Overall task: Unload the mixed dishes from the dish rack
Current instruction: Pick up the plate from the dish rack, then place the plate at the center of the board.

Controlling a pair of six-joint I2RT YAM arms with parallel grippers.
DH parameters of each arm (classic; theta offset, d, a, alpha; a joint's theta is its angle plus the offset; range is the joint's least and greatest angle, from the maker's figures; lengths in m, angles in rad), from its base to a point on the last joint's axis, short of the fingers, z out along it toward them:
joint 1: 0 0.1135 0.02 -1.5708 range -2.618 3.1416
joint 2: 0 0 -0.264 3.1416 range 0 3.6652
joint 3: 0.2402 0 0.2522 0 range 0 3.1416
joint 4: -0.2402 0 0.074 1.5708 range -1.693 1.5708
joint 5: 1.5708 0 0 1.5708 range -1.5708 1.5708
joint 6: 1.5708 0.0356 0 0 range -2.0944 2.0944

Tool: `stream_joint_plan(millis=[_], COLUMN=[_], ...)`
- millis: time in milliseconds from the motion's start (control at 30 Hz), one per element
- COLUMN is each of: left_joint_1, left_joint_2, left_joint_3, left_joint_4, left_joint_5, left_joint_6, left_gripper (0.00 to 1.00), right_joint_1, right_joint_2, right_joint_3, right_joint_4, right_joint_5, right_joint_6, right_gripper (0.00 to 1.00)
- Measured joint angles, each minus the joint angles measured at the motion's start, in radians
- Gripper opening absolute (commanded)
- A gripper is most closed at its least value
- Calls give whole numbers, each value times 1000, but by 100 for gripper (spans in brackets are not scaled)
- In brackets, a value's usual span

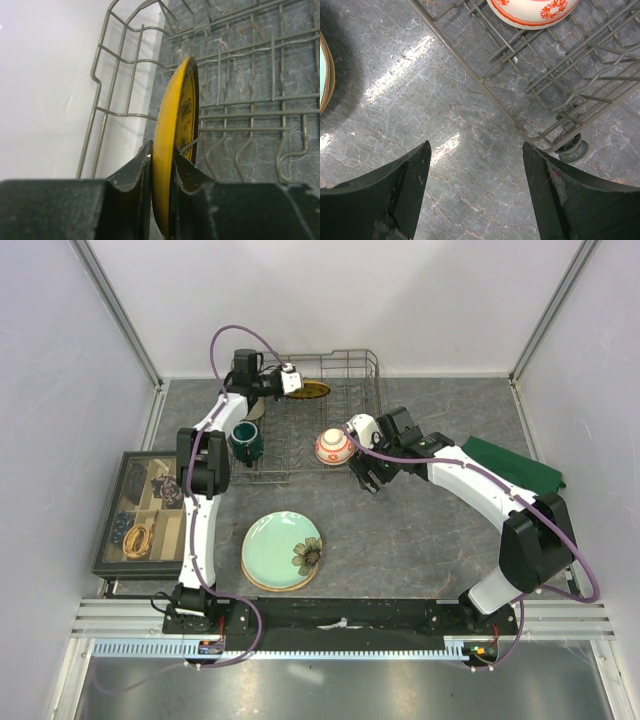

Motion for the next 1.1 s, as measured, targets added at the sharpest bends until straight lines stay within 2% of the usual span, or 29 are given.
stream_joint_plan(millis=[100,200,433,567,767,1000,1100], left_joint_1=[-1,-2,-7,-8,-12,-12,-12], left_joint_2=[-24,-49,-103,-170,-355,-710,-810], left_joint_3=[-15,-29,-57,-77,-146,-373,-417], left_joint_4=[0,0,0,-3,-45,-129,-199], left_joint_5=[-19,-29,-60,-68,-72,-56,-47], left_joint_6=[0,-1,-25,-105,-306,-532,-594], left_gripper=[4,2,2,2,2,2,2], right_joint_1=[0,0,0,-1,-17,-73,-87], right_joint_2=[-5,-14,-29,-51,-86,-93,-113], right_joint_3=[-3,-11,-17,-17,-14,34,55], right_joint_4=[3,3,3,3,2,3,5], right_joint_5=[-1,-4,-10,-9,7,-11,-21], right_joint_6=[0,0,1,3,3,27,40], right_gripper=[82,82,82,82,82,82,82])
